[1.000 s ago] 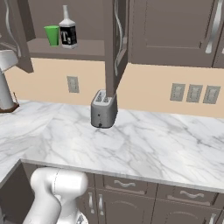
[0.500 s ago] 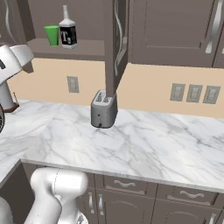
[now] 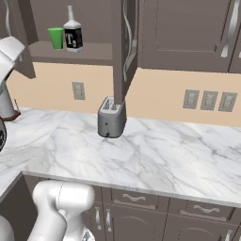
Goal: Open the cabinet directly in front. Then move the liquor and the cup to the dining counter with the candle on it.
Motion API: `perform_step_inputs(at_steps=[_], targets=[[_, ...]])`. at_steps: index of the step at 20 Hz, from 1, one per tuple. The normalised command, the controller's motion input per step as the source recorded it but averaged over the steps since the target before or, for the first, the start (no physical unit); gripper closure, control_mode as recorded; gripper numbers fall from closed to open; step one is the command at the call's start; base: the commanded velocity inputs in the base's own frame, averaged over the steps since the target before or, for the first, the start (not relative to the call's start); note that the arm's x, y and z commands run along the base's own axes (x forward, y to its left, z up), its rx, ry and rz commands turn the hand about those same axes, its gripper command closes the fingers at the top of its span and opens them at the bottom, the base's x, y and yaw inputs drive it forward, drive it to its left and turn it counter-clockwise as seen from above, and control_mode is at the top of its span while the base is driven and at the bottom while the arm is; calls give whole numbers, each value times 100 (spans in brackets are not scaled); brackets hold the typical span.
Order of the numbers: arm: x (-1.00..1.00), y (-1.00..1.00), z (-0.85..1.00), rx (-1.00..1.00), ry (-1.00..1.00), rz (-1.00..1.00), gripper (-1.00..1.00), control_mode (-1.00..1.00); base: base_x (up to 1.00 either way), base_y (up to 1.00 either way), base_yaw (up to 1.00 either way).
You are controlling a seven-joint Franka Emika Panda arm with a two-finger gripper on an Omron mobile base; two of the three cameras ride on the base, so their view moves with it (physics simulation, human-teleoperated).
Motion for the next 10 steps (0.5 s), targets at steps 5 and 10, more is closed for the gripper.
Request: perform_step_inputs(at_steps=[5, 10], targets=[[0, 0, 0, -35, -18, 6, -100, -100, 0, 0, 0], [7, -1, 0, -37, -10, 14, -100, -100, 0, 0, 0]])
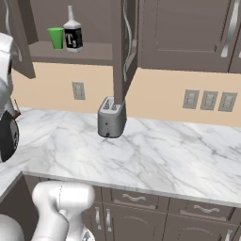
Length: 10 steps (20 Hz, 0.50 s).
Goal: Open the cabinet directly in front. Then move the liquor and the cup to the dining counter with the candle on it.
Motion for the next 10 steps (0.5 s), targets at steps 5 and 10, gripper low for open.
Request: perform_step_inputs(at_steps=[5, 10], targets=[[10, 0, 0, -41, -9, 15, -100, -100, 0, 0, 0], [6, 0, -5, -32, -13, 4, -100, -100, 0, 0, 0]])
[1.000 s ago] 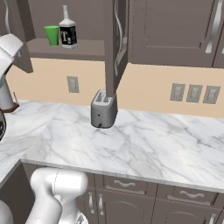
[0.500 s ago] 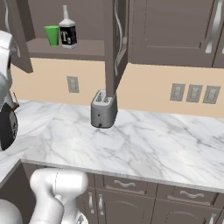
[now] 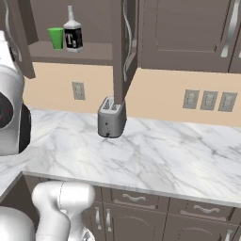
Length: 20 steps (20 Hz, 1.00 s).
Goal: Open the cabinet directly in front. Then move the liquor and the cup to the dining counter with the candle on it.
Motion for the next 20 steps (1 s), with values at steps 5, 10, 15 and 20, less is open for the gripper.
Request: perform_step_inputs(at_steps=[5, 10, 15, 20], targets=[[28, -12, -18, -5, -1, -4, -100, -100, 0, 0, 0], [34, -1, -16, 0, -2, -8, -100, -100, 0, 0, 0], [24, 0, -1, 0, -2, -6, -100, -100, 0, 0, 0], [24, 0, 0, 1, 0, 0, -100, -100, 0, 0, 0]])
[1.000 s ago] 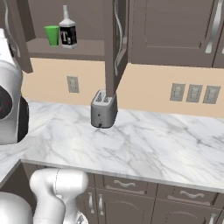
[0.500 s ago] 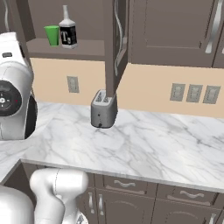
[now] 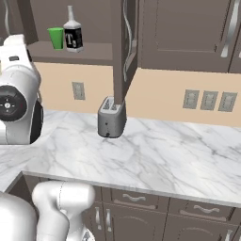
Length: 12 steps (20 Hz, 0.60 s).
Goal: Open the cabinet directly in front. Then move the liquor and the cup to the dining counter with the candle on it.
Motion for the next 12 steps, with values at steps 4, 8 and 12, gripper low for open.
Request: perform_step_inputs(at_steps=[4, 8, 12], targets=[[28, 0, 0, 2, 0, 1, -100, -100, 0, 0, 0], [24, 2, 0, 2, 0, 7, -100, -100, 0, 0, 0], [24, 13, 0, 0, 0, 10, -100, -100, 0, 0, 0]])
